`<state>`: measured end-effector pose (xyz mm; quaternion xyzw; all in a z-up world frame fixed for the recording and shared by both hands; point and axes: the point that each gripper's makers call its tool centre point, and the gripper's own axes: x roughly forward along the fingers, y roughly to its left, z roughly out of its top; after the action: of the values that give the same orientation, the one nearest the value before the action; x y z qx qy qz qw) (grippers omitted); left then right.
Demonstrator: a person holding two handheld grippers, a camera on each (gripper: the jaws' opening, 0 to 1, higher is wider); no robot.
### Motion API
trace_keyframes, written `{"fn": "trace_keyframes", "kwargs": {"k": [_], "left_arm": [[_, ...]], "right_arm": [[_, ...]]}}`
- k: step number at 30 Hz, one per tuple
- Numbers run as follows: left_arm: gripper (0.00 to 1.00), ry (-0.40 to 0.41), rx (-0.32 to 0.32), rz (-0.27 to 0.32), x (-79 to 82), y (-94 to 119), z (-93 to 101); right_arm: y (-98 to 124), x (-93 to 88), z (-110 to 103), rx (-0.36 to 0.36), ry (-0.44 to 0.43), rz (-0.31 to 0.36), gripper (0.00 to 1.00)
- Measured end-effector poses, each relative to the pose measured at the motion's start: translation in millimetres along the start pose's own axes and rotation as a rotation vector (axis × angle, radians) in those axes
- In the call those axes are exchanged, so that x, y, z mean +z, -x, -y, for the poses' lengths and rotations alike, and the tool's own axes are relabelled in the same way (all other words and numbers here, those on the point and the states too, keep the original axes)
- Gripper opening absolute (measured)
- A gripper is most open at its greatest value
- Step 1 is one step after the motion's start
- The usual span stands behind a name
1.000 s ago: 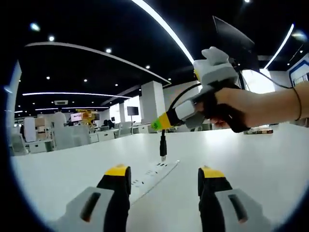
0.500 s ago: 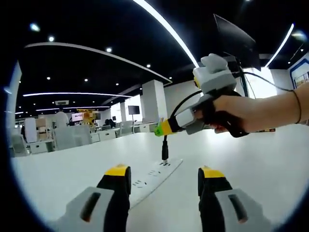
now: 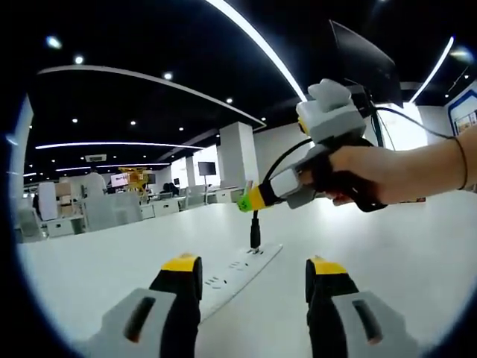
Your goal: Find the data cable on the table. Grasp the USB connector end of the cable and insert it into the USB port on the table
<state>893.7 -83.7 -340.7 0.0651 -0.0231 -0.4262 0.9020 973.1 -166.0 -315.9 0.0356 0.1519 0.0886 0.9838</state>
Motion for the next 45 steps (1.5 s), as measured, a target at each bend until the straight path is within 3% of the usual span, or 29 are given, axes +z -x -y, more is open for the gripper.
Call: {"fn": "trace_keyframes", "kwargs": {"k": [16,26,35,45], "left_arm": [[0.56,0.003,0.009,-0.004,-1.0,2.5,-4.5],[0.56,-0.002,0.01,-0.011,-2.1,2.0,-5.9],[0.56,-0.008,0.01,-0.016,-2.0,1.6,-6.8],[0.56,-0.009,0.013,-0.019,-2.3,1.9,-6.7]], "right_arm": [[0.9,-3.4,-8.9,-0.007,0.086,-0.002,0.06],[-5.2,-14.5,-15.4,0.006,0.178,-0.007,0.06],[-8.1,-12.2,-2.6,0.009,0.05,0.004,0.05],[-7.7,-13.2,-0.9,0.026,0.05,-0.008,0.04]]}}
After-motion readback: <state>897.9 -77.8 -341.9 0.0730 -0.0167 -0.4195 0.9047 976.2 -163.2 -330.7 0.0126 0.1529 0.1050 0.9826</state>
